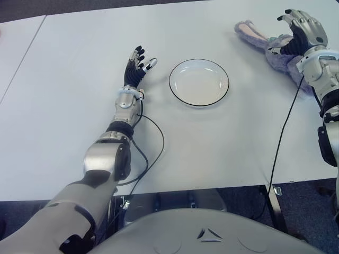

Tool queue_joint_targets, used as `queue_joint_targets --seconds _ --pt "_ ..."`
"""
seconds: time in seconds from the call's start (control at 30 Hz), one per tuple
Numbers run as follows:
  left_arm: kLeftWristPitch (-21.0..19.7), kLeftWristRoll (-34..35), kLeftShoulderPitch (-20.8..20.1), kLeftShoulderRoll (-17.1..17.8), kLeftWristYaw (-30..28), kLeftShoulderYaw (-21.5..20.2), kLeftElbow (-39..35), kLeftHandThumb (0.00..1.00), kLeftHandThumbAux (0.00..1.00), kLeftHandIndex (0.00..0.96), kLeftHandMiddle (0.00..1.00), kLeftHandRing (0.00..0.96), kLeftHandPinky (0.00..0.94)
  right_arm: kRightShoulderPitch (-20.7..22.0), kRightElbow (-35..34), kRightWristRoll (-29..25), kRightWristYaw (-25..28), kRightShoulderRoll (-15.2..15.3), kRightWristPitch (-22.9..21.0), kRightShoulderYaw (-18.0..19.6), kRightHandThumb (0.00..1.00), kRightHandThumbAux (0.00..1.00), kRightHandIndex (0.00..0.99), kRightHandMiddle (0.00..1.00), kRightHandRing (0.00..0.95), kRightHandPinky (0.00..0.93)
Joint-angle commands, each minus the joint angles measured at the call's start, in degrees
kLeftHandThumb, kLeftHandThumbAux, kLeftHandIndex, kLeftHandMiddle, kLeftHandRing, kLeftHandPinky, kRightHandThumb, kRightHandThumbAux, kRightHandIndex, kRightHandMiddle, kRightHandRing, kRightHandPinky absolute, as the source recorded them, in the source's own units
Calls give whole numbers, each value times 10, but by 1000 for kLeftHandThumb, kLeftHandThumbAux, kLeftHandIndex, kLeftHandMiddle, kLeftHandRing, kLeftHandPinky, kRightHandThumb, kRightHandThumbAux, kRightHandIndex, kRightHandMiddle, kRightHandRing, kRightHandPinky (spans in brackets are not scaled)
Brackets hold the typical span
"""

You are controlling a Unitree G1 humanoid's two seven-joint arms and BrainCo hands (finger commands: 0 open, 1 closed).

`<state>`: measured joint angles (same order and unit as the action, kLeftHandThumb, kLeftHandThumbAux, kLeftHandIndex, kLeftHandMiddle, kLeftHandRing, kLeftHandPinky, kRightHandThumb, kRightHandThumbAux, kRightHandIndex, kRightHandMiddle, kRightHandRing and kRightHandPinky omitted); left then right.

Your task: Put the doll into the plate.

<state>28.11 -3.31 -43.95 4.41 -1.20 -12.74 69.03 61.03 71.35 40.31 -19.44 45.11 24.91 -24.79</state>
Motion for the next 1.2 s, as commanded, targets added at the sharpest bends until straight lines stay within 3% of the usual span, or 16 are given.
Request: queue_joint_targets --seconds 0.03,0.63,1.2 --pt "-105 -6 139 -26 12 1 93 0 573 56 99 84 57 -40 -3 0 16 13 22 -3 251 742 149 13 26 106" --pt "-106 -9 140 -22 16 4 93 0 586 52 97 90 70 -70 -9 -2 14 33 33 0 370 757 179 13 16 90" --pt "-101 -6 141 -23 15 1 92 0 578 65 104 96 83 -92 -12 1 13 61 26 2 367 764 183 17 11 58"
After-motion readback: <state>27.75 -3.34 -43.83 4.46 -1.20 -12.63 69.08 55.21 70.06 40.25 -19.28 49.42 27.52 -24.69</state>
